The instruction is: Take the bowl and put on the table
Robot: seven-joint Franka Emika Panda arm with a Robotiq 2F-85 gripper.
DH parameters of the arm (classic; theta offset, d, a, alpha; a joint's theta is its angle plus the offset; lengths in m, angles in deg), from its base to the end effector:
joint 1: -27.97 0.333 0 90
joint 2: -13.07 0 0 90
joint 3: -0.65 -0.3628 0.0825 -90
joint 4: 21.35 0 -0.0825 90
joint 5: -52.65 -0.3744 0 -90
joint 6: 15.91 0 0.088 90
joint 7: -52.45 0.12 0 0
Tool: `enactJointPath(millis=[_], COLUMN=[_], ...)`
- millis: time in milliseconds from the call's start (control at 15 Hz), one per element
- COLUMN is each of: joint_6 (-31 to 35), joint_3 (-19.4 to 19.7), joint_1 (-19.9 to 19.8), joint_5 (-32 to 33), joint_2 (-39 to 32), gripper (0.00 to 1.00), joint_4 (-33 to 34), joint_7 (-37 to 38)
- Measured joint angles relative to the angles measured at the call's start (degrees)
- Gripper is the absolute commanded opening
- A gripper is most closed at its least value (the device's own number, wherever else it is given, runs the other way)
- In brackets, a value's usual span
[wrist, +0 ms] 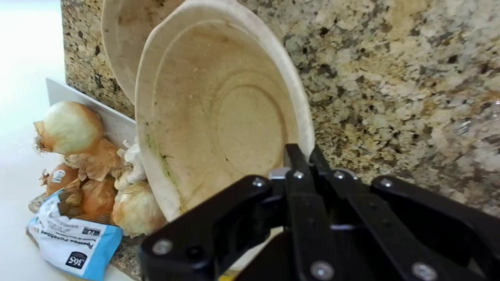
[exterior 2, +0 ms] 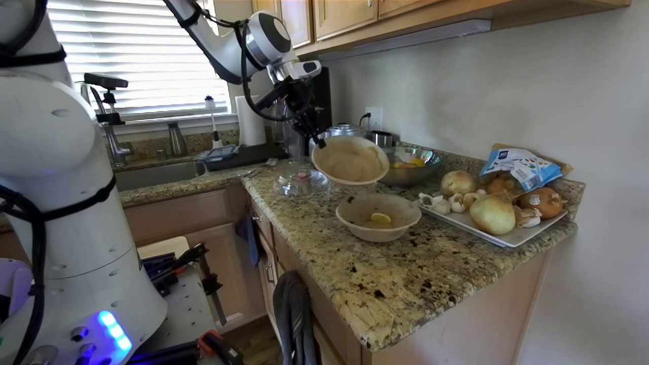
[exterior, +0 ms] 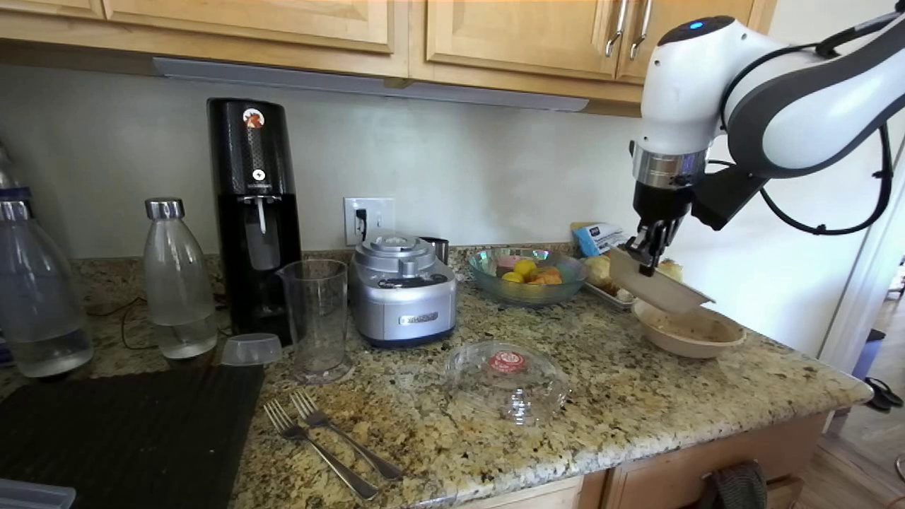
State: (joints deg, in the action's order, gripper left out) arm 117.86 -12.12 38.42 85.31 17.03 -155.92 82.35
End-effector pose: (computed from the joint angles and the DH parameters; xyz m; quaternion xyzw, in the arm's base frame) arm 0.4577 0.1822 0.4071 0.9671 0.1328 0.1179 0.1819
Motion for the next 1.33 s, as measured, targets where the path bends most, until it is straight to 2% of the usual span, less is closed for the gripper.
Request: enactJointPath(millis=[267, 533, 1333], joint_6=[0.0, 0.74, 7.13], joint_3=[-3.31, -4.96, -3.98], joint_1=[2.24, 3.84, 4.16], joint_5=[-2.77, -7.02, -8.07], joint_2=[0.07, -0.45, -11.97], gripper=[0.05, 0.06, 0.05], joint_4=[-0.84, -1.64, -0.8], joint_7=[-0.98, -5.62, -18.1])
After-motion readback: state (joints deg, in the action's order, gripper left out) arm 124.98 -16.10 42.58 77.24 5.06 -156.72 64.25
